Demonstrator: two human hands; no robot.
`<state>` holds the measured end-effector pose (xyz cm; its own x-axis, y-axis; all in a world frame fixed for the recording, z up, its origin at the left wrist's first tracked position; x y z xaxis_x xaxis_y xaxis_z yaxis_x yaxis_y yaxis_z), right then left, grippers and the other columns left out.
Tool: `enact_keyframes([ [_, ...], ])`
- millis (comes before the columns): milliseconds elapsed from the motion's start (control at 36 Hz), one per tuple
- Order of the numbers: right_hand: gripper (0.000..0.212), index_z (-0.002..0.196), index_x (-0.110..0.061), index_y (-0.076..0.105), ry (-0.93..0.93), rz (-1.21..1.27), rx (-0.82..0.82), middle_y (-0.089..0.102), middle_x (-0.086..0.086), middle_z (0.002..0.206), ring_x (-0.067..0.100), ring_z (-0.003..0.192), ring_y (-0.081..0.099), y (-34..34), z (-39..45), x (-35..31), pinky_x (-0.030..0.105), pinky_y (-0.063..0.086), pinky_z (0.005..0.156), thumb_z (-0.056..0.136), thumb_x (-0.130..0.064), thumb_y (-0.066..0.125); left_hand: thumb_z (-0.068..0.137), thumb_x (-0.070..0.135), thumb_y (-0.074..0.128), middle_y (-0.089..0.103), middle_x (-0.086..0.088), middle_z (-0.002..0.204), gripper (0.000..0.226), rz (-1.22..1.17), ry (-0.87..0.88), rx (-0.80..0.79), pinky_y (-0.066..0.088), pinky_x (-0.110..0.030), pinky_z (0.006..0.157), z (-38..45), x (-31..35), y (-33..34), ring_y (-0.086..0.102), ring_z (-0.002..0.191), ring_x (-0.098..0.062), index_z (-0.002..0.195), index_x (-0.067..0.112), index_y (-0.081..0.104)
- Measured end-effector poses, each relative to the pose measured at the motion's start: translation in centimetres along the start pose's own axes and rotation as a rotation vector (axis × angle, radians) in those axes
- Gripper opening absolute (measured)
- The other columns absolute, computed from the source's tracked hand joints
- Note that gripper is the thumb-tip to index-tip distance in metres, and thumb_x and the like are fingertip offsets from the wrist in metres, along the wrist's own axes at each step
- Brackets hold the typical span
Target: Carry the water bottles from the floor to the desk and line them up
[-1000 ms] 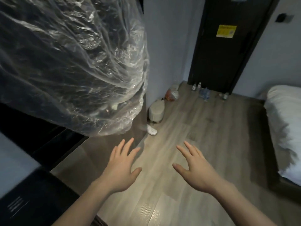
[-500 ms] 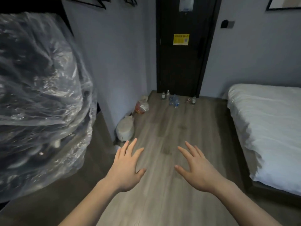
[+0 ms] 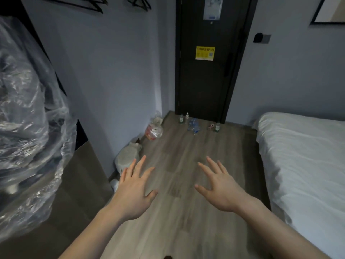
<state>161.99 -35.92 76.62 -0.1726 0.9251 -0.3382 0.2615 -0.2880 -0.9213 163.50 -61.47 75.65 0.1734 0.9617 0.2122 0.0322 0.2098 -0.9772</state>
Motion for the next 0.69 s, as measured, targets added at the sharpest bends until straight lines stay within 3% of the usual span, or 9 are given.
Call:
enact_keyframes([
  [194,0.076,0.161,-0.038,0.007,0.003,0.010,0.000,-0.014,-0.008,0.169,0.025,0.156,-0.013,-3.1,9.2,5.2,0.042,0.008,0.128,0.099,-0.063,0.043,0.095,0.057,0.046,-0.022,0.006,0.164,0.073,-0.013,0.012,0.037,-0.009,-0.038,0.120,10.9,0.7,0.3,-0.021,0.151,-0.023,0.157,0.035,0.014],
  [389,0.074,0.160,-0.041,0.008,0.078,0.024,0.032,-0.013,-0.009,0.169,0.022,0.156,-0.012,-7.2,19.1,11.6,0.041,0.009,0.127,0.098,-0.063,0.044,0.092,0.057,0.048,-0.015,0.004,0.166,0.075,-0.041,0.066,-0.016,-0.001,-0.044,0.124,25.3,1.4,1.6,-0.015,0.152,-0.024,0.157,0.035,0.017],
  [583,0.076,0.160,-0.037,0.012,0.195,0.056,0.091,-0.008,-0.008,0.170,0.022,0.157,-0.009,-11.0,26.2,19.4,0.038,0.009,0.127,0.098,-0.060,0.048,0.091,0.055,0.052,-0.012,0.002,0.166,0.077,-0.006,0.209,-0.077,0.001,-0.045,0.124,39.2,6.9,2.5,-0.010,0.153,-0.028,0.157,0.032,0.020],
  [694,0.076,0.161,-0.037,0.012,0.236,0.073,0.096,-0.010,-0.009,0.170,0.021,0.157,-0.009,-13.0,30.2,24.1,0.038,0.008,0.128,0.098,-0.062,0.047,0.093,0.052,0.052,-0.018,0.005,0.165,0.076,-0.018,0.257,-0.103,-0.002,-0.042,0.124,45.8,10.8,3.3,-0.017,0.152,-0.023,0.157,0.033,0.015],
])
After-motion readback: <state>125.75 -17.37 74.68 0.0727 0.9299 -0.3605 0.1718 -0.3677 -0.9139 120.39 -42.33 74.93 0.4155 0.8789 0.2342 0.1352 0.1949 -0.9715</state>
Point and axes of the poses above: each hand's wrist, its own z-axis towards the middle knuckle, its own y-axis out of the palm, x = y × z, the point moved 6 cm from there along z, towards the middle knuckle
